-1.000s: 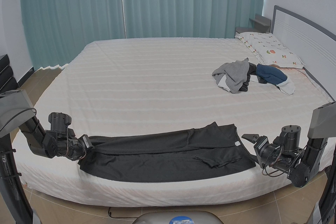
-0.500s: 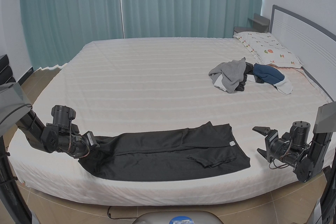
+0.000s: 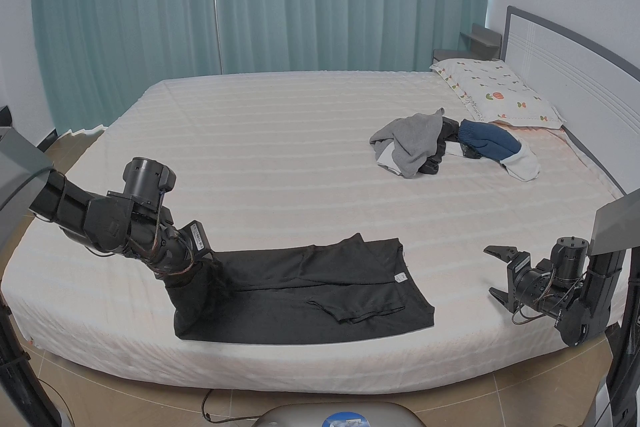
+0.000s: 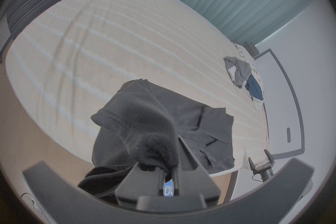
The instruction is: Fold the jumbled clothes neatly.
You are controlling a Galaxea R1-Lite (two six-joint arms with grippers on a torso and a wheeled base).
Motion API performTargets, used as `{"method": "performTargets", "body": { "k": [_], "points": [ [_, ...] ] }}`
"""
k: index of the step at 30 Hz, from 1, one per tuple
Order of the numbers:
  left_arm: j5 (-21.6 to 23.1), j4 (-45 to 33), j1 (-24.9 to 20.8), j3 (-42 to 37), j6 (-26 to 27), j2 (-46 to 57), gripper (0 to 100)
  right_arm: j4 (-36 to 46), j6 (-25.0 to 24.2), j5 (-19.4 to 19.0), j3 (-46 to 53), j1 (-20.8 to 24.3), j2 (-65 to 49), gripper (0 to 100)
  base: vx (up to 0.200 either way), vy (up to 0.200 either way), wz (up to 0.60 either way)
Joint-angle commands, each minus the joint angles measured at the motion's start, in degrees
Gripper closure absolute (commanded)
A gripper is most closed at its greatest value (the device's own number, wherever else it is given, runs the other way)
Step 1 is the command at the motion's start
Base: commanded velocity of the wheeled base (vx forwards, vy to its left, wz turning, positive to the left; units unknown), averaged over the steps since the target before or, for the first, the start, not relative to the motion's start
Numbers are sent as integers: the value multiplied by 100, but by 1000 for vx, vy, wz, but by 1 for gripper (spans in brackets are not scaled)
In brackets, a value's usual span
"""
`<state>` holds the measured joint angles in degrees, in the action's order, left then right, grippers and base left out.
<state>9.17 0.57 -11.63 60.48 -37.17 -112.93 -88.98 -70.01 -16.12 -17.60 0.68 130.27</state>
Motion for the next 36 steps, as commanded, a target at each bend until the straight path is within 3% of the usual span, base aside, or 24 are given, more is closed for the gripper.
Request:
{"method": "performTargets", "body": {
  "k": [1,6,17,21,30,31,36],
  "points": [
    [-11,-479,-314,650,-54,-1,100,-67,5,-6,-15,11,139,0,0,-200,0],
    [-20,-1244,-639,1449,-247,-229,100,-67,23,-6,-15,28,139,0,0,-200,0],
    [-29,-2008,-1149,2662,-475,-1064,100,-67,31,-6,-15,46,148,0,0,-200,0],
    [-258,-2184,-1377,3233,-871,-1486,100,-67,40,3,-24,55,157,0,0,0,0],
    [-512,-2219,-1588,3559,-915,-1969,100,-67,40,3,-24,64,157,0,0,0,0],
    [-574,-2219,-1606,3567,-924,-2040,0,-67,40,3,-15,64,157,0,0,0,0],
    [-583,-2228,-1693,3515,-941,-2022,0,-67,40,3,-15,64,157,0,0,0,0]
  ]
}}
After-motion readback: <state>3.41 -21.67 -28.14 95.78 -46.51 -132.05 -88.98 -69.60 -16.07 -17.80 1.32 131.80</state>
